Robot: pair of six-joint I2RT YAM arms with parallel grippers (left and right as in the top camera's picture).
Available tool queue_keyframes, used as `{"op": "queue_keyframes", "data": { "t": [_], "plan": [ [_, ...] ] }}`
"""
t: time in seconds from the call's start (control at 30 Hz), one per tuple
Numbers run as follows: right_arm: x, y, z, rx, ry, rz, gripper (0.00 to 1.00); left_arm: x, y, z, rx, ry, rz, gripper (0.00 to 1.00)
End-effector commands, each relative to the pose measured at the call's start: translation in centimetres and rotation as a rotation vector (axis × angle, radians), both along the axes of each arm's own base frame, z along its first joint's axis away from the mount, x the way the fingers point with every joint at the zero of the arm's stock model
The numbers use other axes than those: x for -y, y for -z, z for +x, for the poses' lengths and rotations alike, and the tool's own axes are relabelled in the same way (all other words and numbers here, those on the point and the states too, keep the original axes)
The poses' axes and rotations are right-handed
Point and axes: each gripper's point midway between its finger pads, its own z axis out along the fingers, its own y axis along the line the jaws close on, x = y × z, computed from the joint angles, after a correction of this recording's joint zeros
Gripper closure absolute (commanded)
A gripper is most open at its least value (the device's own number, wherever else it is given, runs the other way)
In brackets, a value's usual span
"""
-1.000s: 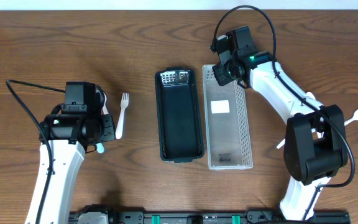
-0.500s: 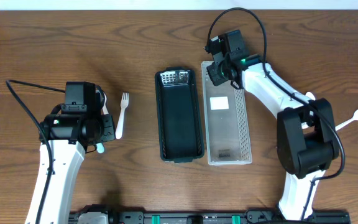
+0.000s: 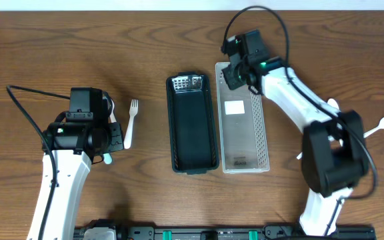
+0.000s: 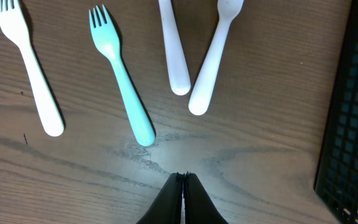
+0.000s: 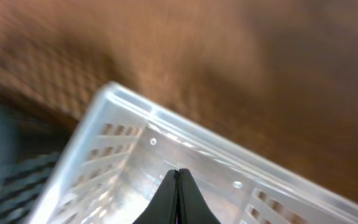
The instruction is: Pack container
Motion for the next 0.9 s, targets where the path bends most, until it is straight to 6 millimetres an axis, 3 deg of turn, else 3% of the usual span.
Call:
{"op": "queue_keyframes", "data": {
  "t": [0.0,0.1,0.17,0.27,0.37,0.5,0.6,0.87],
  "plan": [
    [1.7,-9.7,0.4,0.195,0.102,0.038,0.99,-0.2,-0.5,0.3,0.015,-0.012,-0.001,0.94],
    [6.4,-12.8,-0.1,0.245,0.303,-0.013,0.99,-0.2,-0.5,0.3,0.015,-0.012,-0.001,0.94],
    [9.5,-12.9,-1.0,0.215,0.429,-0.035,0.99,-0.2,-0.5,0.3,0.015,-0.012,-0.001,0.94],
    [12.6,-10.2,-3.3,0.056,0.544,-0.032,0.98,-0.2,-0.5,0.3,0.015,-0.012,0.0,0.94],
    [14.2,-6.8,-5.8,-0.124,0.605,-0.032,0.99,-0.2,-0.5,0.3,0.015,-0.012,-0.001,0.94],
    [14.3,-2.8,-8.7,-0.339,0.601,-0.054,0.99,-0.2,-0.5,0.3,0.015,-0.012,0.0,0.94],
    [13.2,-0.9,-9.5,-0.427,0.546,-0.054,0.99,-0.2,-0.5,0.3,0.015,-0.012,0.0,0.94],
    [9.2,1.0,-10.4,-0.526,0.379,0.014,0.98,-0.2,-0.5,0.3,0.015,-0.012,0.0,0.94]
  ]
}}
